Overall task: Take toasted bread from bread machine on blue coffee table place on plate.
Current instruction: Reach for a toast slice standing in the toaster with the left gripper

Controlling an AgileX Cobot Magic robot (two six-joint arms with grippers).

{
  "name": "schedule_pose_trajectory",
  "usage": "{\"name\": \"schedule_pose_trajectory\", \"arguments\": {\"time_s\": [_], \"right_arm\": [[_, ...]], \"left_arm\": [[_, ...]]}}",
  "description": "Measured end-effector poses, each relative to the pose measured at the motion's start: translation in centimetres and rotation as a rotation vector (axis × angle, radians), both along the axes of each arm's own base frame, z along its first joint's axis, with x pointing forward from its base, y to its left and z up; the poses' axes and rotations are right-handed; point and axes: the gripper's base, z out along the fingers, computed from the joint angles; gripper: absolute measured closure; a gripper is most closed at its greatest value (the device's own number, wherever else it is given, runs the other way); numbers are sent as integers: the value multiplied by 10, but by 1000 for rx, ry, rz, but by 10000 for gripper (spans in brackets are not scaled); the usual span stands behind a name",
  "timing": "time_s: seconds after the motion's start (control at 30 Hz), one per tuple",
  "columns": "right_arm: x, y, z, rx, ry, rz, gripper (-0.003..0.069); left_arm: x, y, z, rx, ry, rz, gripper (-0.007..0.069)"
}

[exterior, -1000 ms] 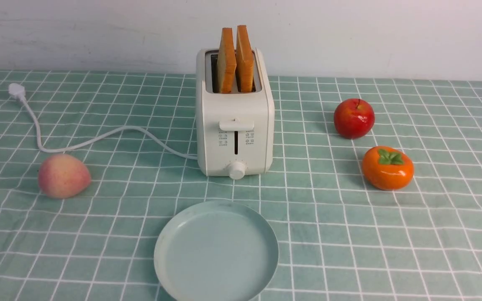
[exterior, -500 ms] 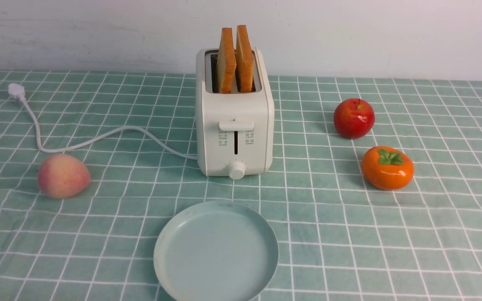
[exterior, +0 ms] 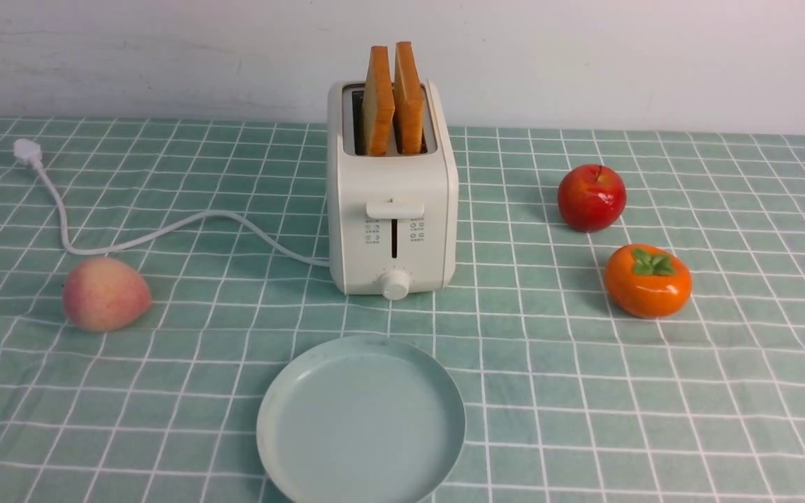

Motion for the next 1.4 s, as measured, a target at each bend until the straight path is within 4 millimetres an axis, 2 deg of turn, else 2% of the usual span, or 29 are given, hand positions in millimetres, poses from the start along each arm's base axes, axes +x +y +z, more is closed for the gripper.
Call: {"name": "schedule_pose_trajectory", "arguments": {"time_s": [0.13,0.2,0.3,0.37,0.4,0.5,0.6,0.7,0.77,0.8,0.9,1.0,1.03,1.07,1.1,1.13,1.17,1.2,1.23,1.4], "right_arm": [[-1,-1,18,37,-196,-5,419],[-3,-1,24,40,-266,-6,419],[-5,-1,30,48,-333,-8,419],[-5,-2,32,61,-360,-7,419],[-5,-2,32,65,-363,-7,419],[-7,-1,40,156,-349,11,422],[-11,0,67,188,-303,38,459],[-13,1,117,109,-160,37,552],[-8,-1,144,32,-3,25,619],[-1,-1,165,-31,100,32,656],[16,1,188,-194,380,77,678],[33,7,190,-316,625,146,678],[34,7,189,-330,637,152,678],[40,10,185,-358,699,191,678],[43,12,183,-368,719,212,678],[45,14,181,-385,725,233,678],[45,14,181,-386,724,236,678],[45,15,181,-387,725,247,678],[43,15,180,-386,717,256,678],[43,17,175,-375,728,271,677]], "left_arm": [[-4,7,16,-42,-141,70,584],[-8,6,34,-37,-180,59,638],[-17,2,66,14,-196,11,638],[-19,-4,90,81,-142,-40,638],[-19,-5,92,92,-133,-46,638],[-2,-20,123,257,145,-188,638],[22,-29,135,369,401,-302,638],[61,-35,138,472,642,-402,638],[85,-39,138,514,727,-448,638],[110,-43,136,536,789,-491,638],[149,-55,139,583,825,-571,638],[185,-83,141,646,814,-674,638],[188,-84,141,648,813,-673,638],[208,-101,143,680,798,-713,638],[218,-110,144,692,792,-732,638],[237,-122,145,693,788,-744,638],[239,-124,145,691,788,-747,638],[250,-129,145,690,788,-751,638],[278,-138,147,694,787,-756,638],[323,-154,151,771,757,-787,638]]}}
